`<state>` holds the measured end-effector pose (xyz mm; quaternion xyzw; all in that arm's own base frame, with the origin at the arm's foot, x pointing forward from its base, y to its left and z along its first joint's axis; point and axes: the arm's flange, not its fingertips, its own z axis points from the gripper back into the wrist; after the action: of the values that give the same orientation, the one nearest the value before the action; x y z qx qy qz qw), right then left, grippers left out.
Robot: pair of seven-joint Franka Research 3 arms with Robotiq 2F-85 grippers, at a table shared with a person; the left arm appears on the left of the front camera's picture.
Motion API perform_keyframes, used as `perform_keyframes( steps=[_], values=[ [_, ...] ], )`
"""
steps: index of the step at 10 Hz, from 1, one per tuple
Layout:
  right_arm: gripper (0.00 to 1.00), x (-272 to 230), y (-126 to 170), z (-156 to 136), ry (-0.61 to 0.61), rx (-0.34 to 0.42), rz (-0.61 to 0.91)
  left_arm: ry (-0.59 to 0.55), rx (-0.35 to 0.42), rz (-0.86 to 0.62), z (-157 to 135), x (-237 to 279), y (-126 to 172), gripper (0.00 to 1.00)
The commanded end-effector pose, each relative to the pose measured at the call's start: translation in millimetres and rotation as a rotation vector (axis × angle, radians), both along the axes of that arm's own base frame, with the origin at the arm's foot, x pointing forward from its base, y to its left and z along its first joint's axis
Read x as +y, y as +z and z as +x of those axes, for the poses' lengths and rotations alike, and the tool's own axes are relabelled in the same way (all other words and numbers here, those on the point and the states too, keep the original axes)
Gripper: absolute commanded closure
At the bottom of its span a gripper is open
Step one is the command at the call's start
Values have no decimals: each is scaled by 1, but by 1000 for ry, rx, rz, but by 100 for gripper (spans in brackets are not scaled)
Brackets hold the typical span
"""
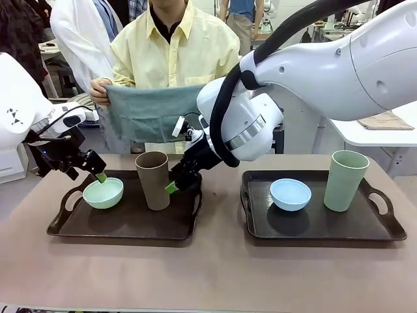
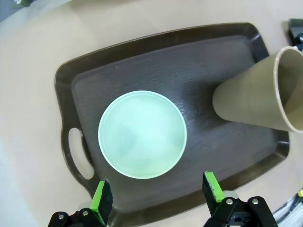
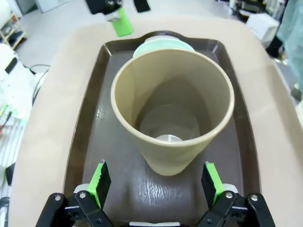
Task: Set up a tray with a mat and arrange the tableware.
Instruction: Pick up the Picnic Bowl and Reusable plastic cup from the Handle tray in front of the human's position and hold them in the air.
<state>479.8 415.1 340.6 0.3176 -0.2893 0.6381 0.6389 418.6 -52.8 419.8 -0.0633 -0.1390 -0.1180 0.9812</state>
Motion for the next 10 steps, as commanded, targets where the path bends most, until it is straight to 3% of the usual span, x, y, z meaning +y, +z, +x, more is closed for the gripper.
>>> perform_keyframes(
  steps=[1, 4, 6, 10],
  values=[
    [0, 6, -12, 13, 107, -79, 54, 70, 41, 90, 25, -4, 3, 0],
    [0, 12, -29, 33, 102, -127, 131, 133, 42, 146, 46, 5, 8, 0],
    [0, 21, -36, 42, 81, -101, 130, 116, 52, 219, 57, 7, -8, 0],
    [0, 49, -44, 33, 142, -29, 151, 136, 118, 206, 66, 19, -32, 0]
  ],
)
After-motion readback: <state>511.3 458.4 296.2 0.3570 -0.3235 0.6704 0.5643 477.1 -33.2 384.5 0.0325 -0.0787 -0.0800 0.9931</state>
